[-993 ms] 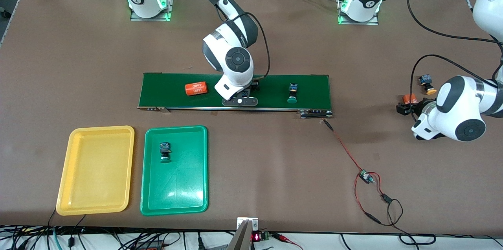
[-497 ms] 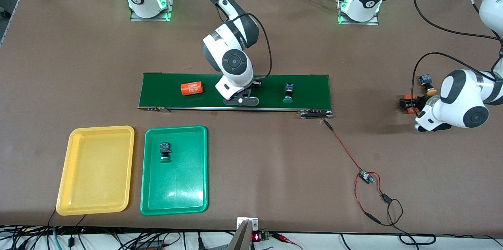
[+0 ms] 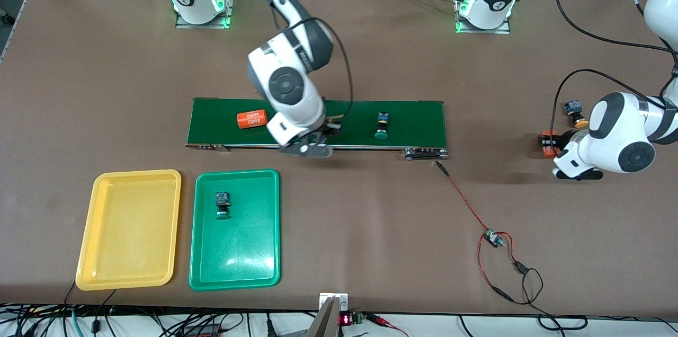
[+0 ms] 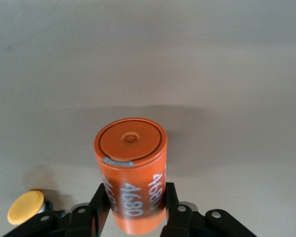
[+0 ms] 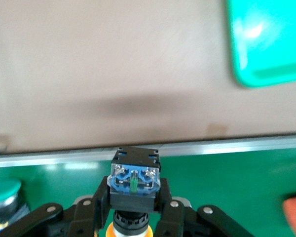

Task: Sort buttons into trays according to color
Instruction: 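Carry the yellow button to the yellow tray while the left carries cylinder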

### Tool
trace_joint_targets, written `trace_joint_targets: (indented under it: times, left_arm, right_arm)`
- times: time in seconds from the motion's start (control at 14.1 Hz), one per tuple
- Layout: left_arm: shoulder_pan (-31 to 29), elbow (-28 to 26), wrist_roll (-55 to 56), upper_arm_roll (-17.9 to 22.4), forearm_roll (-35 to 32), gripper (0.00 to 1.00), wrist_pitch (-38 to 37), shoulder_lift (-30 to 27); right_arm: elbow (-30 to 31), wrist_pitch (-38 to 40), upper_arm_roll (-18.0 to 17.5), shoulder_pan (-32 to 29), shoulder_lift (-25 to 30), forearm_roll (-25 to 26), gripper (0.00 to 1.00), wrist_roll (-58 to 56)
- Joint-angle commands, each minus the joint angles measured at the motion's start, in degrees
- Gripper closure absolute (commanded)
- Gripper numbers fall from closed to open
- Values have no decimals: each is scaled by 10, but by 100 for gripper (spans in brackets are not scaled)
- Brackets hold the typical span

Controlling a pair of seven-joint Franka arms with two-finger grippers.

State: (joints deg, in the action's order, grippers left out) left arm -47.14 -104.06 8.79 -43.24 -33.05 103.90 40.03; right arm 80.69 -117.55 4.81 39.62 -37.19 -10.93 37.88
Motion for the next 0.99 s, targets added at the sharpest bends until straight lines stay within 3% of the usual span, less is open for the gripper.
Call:
trace_joint_targets:
  times: [0.0,0.21,0.43,0.78,0.92]
  left_arm:
    - [0,8,-54,-76,-10,74,-70,-28]
    - [-1,8,-98,-144,-4,74,-85,-24]
    - [15,9,-171,-192,-1,74,-78,-11]
    - [113,9,-303,-197,-9,73,-48,-5]
    - [128,0,-371,-194,-10,74,1,3]
  right_arm:
    - [-5,10,3,-43,11,13,100,-28]
    - [-26,13,6,-112,10,12,100,-111]
    - [-26,35,6,-187,8,14,100,-280]
    - [-27,22,6,-317,-37,13,100,-611]
    - [-26,1,7,-335,-46,14,100,-704]
